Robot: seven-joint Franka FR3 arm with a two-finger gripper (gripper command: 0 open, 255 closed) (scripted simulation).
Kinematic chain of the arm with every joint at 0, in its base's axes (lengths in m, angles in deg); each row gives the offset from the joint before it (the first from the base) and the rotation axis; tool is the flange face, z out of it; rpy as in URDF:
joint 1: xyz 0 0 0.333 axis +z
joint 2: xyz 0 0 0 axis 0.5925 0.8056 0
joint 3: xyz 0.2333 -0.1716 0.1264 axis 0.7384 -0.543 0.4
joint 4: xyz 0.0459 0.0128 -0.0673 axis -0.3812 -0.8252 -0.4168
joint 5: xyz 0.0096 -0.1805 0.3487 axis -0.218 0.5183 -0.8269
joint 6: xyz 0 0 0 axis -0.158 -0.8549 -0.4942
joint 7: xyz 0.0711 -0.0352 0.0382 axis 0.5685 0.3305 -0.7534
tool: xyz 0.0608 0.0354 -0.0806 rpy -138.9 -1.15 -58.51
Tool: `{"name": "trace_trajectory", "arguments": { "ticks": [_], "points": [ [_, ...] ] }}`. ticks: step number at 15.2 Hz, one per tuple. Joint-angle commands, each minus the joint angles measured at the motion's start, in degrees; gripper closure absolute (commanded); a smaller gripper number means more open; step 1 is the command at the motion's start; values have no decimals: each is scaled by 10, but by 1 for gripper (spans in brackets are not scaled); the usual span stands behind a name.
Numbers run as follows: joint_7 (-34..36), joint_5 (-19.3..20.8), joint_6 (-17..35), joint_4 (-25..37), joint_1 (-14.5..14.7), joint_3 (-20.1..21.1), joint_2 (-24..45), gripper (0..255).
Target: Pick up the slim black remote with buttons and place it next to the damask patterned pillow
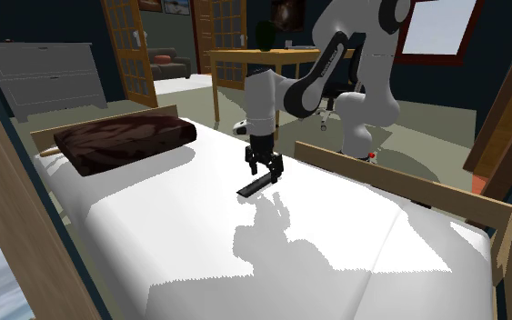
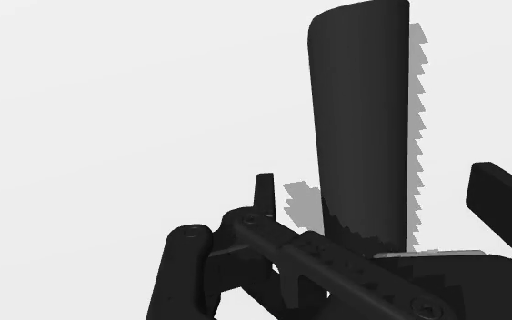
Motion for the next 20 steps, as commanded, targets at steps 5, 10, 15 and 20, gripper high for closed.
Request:
{"name": "trace_trajectory", "arguments": {
  "ticks": [5,10,15,20],
  "points": [
    [0,0,0,0,0,0,0,255],
    [0,0,3,0,0,0,3,255],
    [4,4,-24,7,0,0,-17,255],
    [10,10,-64,22,-1,0,-42,255]
  ]
}}
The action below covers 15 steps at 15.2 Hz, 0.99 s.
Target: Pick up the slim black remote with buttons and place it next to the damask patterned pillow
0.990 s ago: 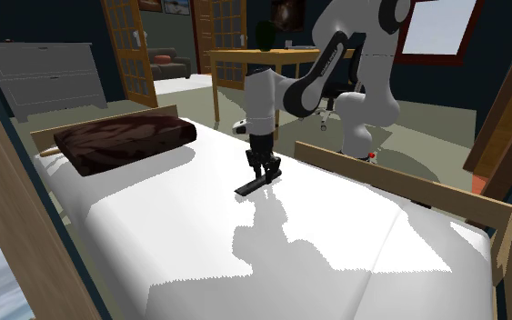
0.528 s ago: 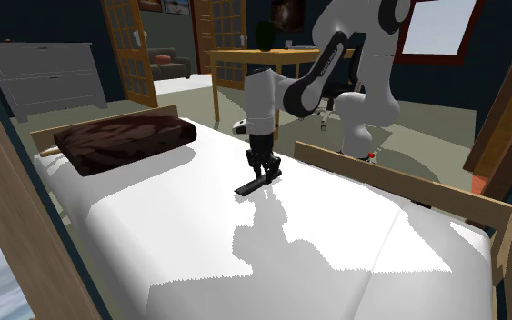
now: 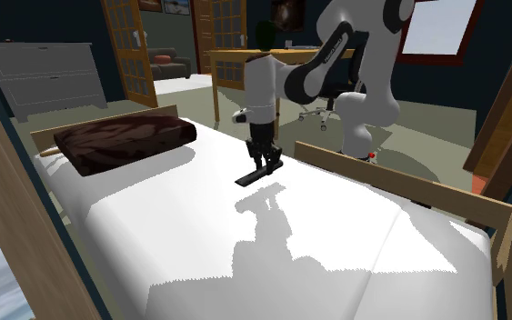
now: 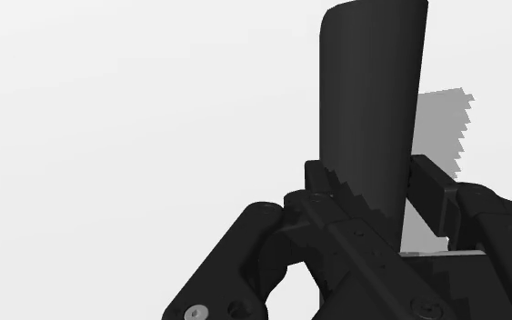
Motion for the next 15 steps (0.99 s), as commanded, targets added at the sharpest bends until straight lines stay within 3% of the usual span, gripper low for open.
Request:
{"name": "trace_trajectory", "arguments": {
  "ticks": [1,15],
  "points": [
    [3,2,-16,7,0,0,-9,255],
    [15,11,-128,68,-2,1,-61,255]
  ]
}}
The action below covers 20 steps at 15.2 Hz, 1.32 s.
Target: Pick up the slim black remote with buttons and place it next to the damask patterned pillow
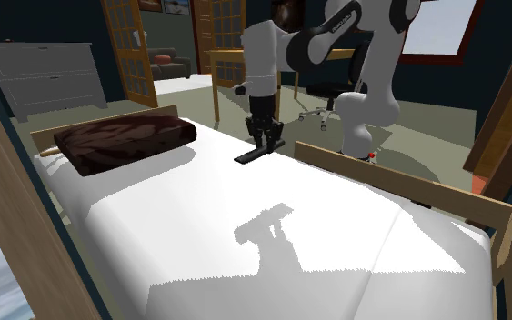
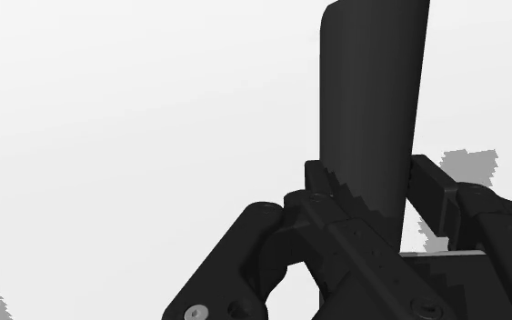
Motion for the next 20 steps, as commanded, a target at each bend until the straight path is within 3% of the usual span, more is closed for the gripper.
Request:
{"name": "trace_trajectory", "arguments": {
  "ticks": [1,16,20],
  "points": [
    [1,1,-17,10,0,0,-7,255],
    [10,6,-132,100,-1,1,-32,255],
    [-44,13,-138,134,-23,-34,-1,255]
  ]
}}
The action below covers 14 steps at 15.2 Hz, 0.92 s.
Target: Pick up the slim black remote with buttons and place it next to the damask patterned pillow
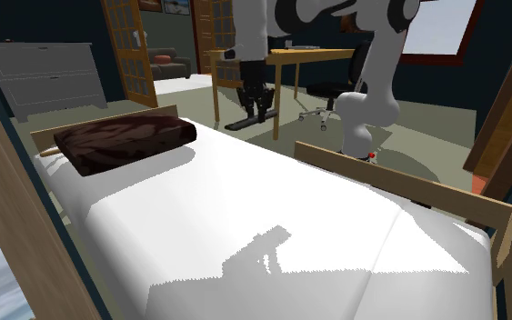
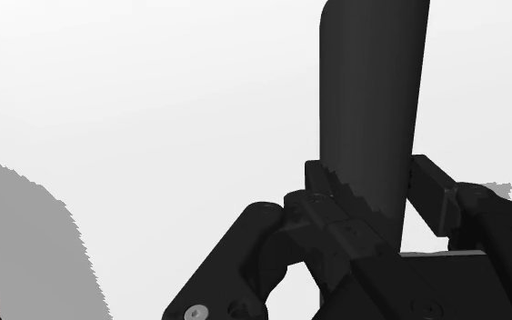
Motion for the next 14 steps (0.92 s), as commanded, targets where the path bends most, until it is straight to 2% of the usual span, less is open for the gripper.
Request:
{"name": "trace_trajectory", "arguments": {
  "ticks": [1,8,14],
  "points": [
    [-27,2,-4,22,-10,-16,20,255],
    [-121,-2,-21,111,-49,-70,98,255],
    [-200,-22,-47,217,-88,-108,187,255]
  ]
}}
